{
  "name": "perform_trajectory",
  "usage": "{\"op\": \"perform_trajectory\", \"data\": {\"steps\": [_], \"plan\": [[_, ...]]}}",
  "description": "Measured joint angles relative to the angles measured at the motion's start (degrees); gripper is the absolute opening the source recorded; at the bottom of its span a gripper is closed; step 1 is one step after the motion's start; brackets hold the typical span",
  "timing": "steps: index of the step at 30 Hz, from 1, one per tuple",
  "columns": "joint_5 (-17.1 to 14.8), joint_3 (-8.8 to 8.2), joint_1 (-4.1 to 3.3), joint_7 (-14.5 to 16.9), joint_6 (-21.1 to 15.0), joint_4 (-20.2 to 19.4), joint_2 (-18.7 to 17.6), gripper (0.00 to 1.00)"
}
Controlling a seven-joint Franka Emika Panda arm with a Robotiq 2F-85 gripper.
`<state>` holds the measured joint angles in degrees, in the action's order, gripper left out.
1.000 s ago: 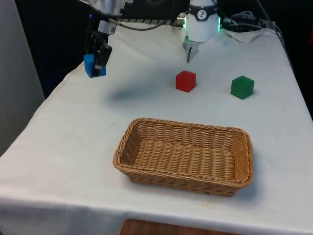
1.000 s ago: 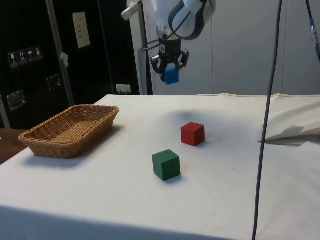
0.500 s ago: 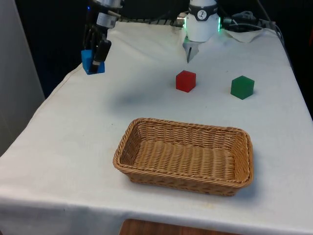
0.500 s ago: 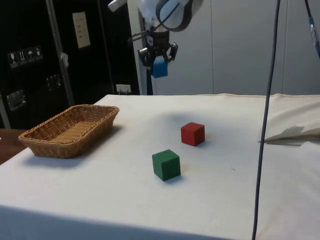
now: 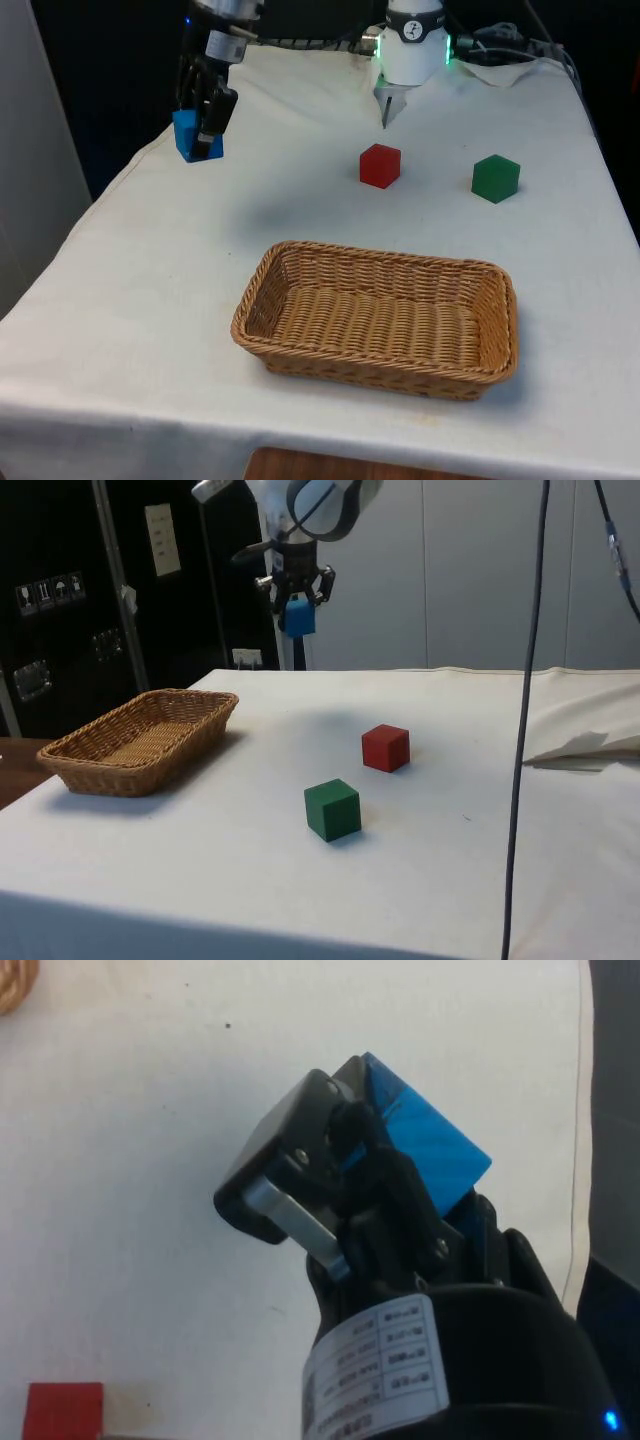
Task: Pick up the blue cube and place it into the basket.
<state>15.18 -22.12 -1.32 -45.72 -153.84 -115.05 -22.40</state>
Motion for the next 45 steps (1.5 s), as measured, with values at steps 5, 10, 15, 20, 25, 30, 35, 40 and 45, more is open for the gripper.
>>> {"op": "perform_trajectory", "data": {"steps": [5, 10, 15, 20, 25, 30, 35, 40, 45], "plan": [[-1.4, 0.92, 0.00, 1.5, 1.9, 2.8, -1.4, 0.00], [-4.1, 1.32, 0.06, 4.5, 3.3, 4.9, -2.5, 0.00], [-6.0, 1.66, 0.06, 6.8, 4.3, 6.4, -3.3, 0.00], [-7.7, 2.06, 0.06, 9.2, 5.6, 8.3, -4.4, 0.00], [-9.6, 2.35, 0.06, 11.7, 6.9, 10.2, -5.6, 0.00], [-11.3, 2.69, 0.06, 14.2, 8.0, 11.9, -6.5, 0.00], [-12.4, 3.04, 0.06, 15.6, 9.0, 13.5, -7.4, 0.00], [-12.8, 3.84, 0.06, 16.1, 10.7, 16.7, -9.2, 0.00], [-12.8, 4.35, 0.00, 16.3, 11.6, 18.7, -10.4, 0.00]]}}
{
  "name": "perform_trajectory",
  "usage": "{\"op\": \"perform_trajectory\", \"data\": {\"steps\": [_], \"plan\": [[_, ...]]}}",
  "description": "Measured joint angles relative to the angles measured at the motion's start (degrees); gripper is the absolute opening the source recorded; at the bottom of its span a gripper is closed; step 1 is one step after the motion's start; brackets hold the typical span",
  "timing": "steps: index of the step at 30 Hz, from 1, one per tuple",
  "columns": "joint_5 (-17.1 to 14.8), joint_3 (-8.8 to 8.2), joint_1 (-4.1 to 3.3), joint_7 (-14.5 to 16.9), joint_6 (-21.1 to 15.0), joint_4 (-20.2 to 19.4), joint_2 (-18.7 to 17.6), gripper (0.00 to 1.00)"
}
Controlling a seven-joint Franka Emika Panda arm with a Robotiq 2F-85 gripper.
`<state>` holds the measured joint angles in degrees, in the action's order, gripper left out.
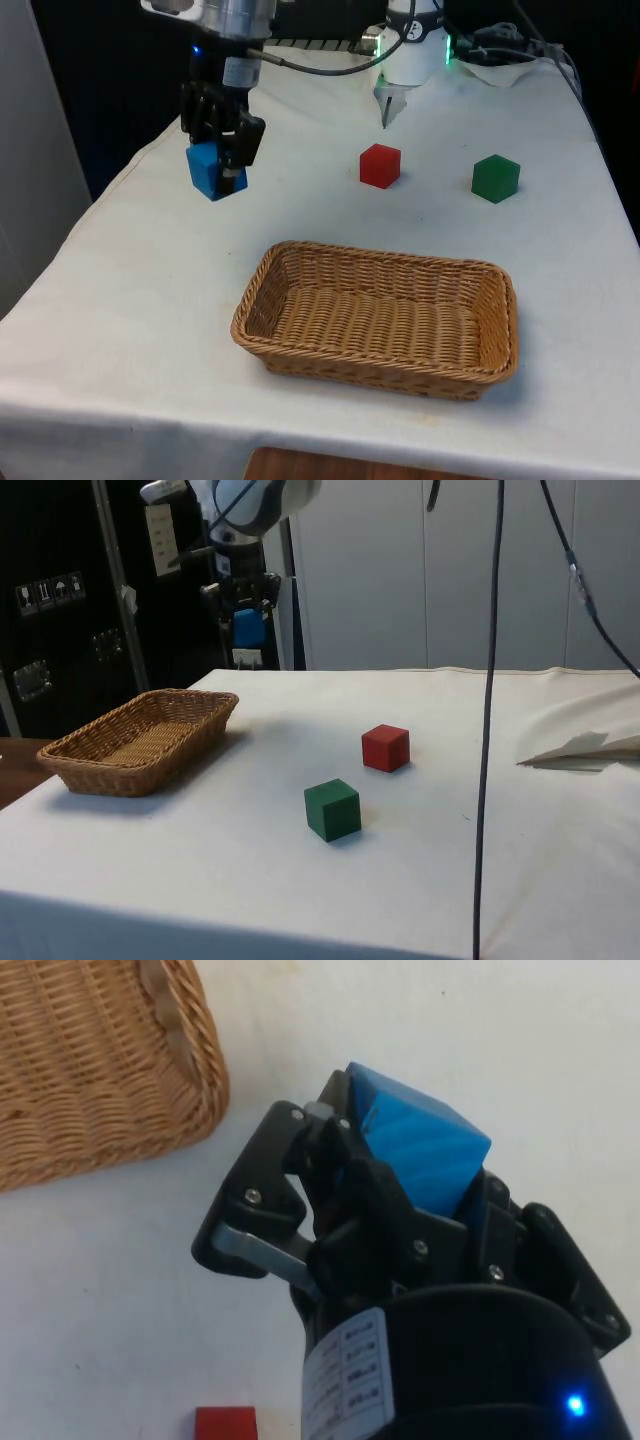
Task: Pick up the blue cube and place it into the basket.
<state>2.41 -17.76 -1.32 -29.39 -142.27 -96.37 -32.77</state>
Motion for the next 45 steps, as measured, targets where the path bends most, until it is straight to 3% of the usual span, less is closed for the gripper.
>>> {"op": "perform_trajectory", "data": {"steps": [10, 20, 28, 34, 45], "plan": [[0.0, 1.78, -0.06, -0.3, 2.1, 5.7, -3.5, 0.00], [0.2, 3.09, -1.20, -1.7, 2.9, 10.6, -7.1, 0.00], [0.7, 3.95, -2.58, -2.6, 2.9, 10.7, -7.1, 0.00], [1.3, 4.58, -3.04, -3.6, 2.6, 10.6, -7.2, 0.00], [3.7, 6.42, -4.24, -7.6, -2.1, 10.5, -8.4, 0.00]]}}
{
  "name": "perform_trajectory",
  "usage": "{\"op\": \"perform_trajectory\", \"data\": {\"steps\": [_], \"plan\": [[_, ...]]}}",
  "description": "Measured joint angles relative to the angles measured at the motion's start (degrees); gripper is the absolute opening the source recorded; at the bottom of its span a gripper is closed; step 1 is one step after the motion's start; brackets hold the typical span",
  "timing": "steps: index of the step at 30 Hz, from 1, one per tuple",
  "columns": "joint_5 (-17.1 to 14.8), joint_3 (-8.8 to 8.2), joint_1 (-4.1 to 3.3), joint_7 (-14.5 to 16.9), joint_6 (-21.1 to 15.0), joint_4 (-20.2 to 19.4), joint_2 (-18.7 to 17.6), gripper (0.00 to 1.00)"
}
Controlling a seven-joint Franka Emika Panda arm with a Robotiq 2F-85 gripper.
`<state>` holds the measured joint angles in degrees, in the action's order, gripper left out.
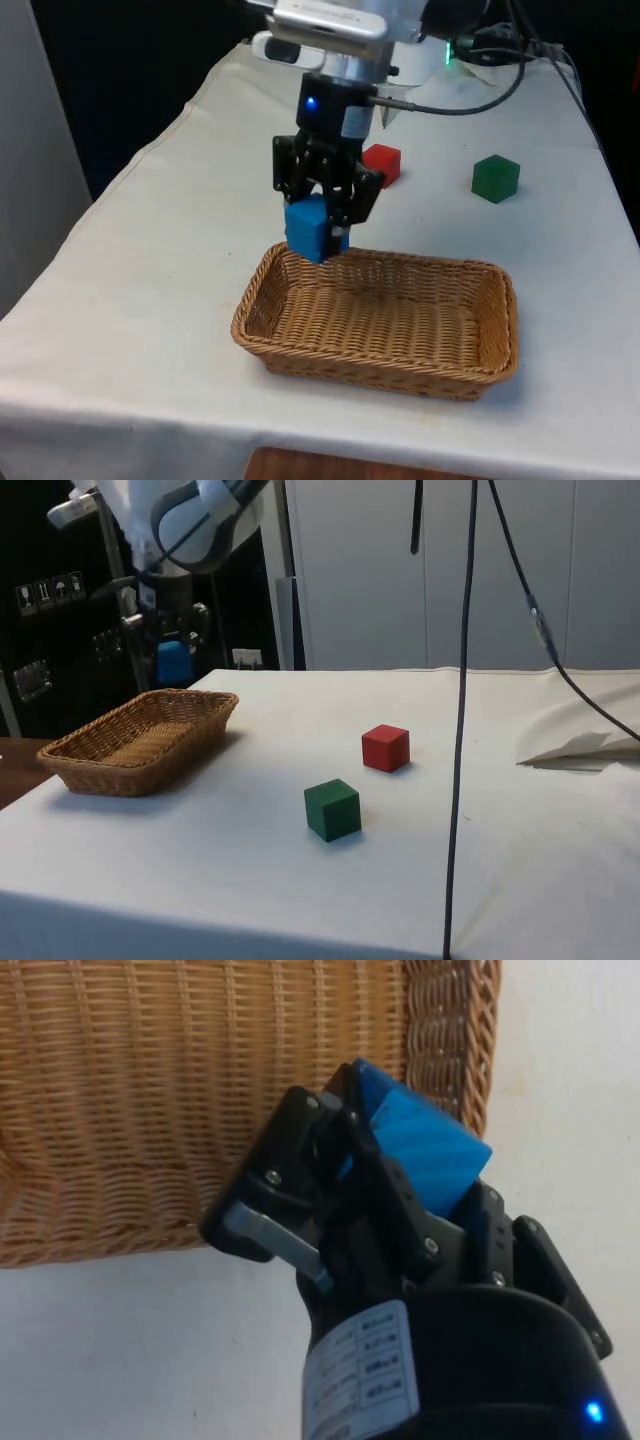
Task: Pick up the blue cube and place it into the basket.
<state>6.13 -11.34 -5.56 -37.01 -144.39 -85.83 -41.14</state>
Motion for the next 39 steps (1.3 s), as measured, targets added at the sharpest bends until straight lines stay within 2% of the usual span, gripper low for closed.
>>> {"op": "perform_trajectory", "data": {"steps": [11, 18, 24, 32, 36, 38, 39], "plan": [[2.2, 2.01, -0.86, -3.9, -4.0, 0.1, -2.0, 0.00], [2.3, 2.69, -1.32, -5.2, -6.7, 0.2, -4.1, 0.00], [2.3, 2.69, -1.32, -5.4, -8.3, 0.2, -5.6, 0.00], [2.3, 2.69, -1.20, -6.1, -12.3, 0.3, -8.5, 0.00], [2.3, 2.75, -1.26, -6.2, -12.7, 0.6, -8.7, 0.00], [2.3, 2.75, -1.26, -6.2, -12.6, 0.7, -8.7, 0.14], [2.3, 2.75, -1.32, -6.2, -12.4, 0.8, -8.7, 0.14]]}}
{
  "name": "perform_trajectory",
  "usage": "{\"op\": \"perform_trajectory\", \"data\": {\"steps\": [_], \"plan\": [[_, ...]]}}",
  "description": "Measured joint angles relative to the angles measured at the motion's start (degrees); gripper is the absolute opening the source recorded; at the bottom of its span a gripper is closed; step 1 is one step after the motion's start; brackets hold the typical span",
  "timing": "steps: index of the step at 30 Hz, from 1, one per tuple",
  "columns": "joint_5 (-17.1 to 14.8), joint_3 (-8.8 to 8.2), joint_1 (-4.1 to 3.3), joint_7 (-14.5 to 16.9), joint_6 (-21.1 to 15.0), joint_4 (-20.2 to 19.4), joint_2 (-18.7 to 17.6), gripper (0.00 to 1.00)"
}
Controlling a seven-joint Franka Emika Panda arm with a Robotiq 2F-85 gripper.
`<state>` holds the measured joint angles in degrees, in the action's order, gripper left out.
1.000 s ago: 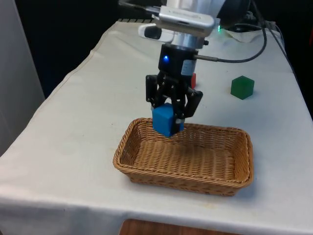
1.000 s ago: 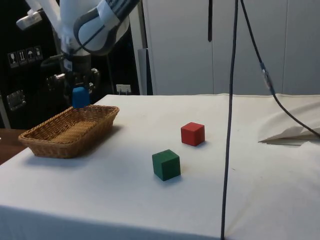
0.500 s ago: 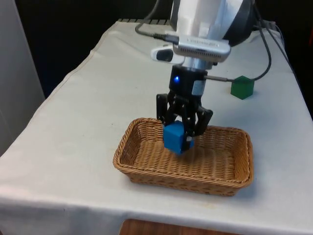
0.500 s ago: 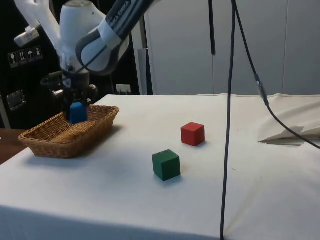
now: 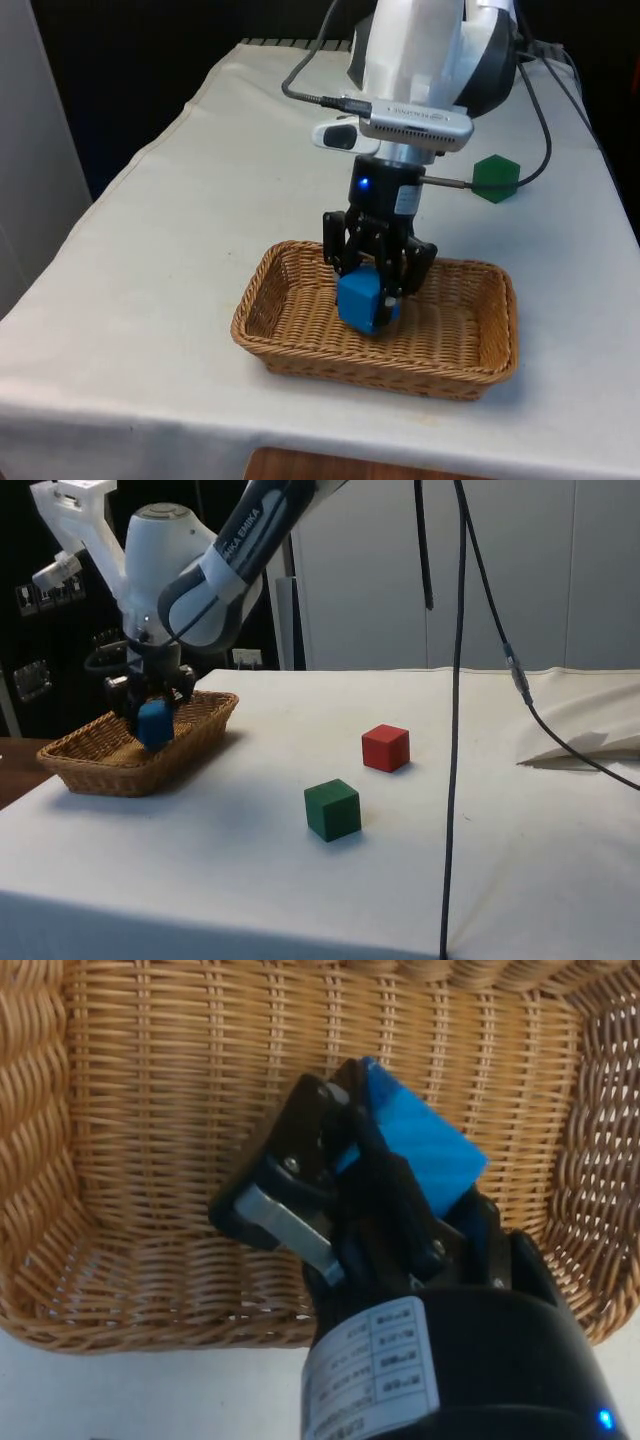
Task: Pick up the blue cube and place it into the basket.
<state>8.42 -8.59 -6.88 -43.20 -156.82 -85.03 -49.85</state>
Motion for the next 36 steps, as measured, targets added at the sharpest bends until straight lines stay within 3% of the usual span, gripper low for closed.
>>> {"op": "perform_trajectory", "data": {"steps": [1, 8, 20, 29, 36], "plan": [[0.0, 0.06, -0.06, 0.0, 0.4, 0.2, 0.0, 0.33], [0.0, 0.06, -0.17, 0.0, 0.6, 0.3, 0.0, 0.98], [0.1, 0.00, -0.17, 0.0, 0.8, 0.6, 0.2, 1.00], [0.2, 0.06, -0.34, 0.0, 3.1, -2.2, 4.9, 1.00], [0.7, 0.11, -0.46, 0.0, 4.0, -6.6, 10.4, 1.00]]}}
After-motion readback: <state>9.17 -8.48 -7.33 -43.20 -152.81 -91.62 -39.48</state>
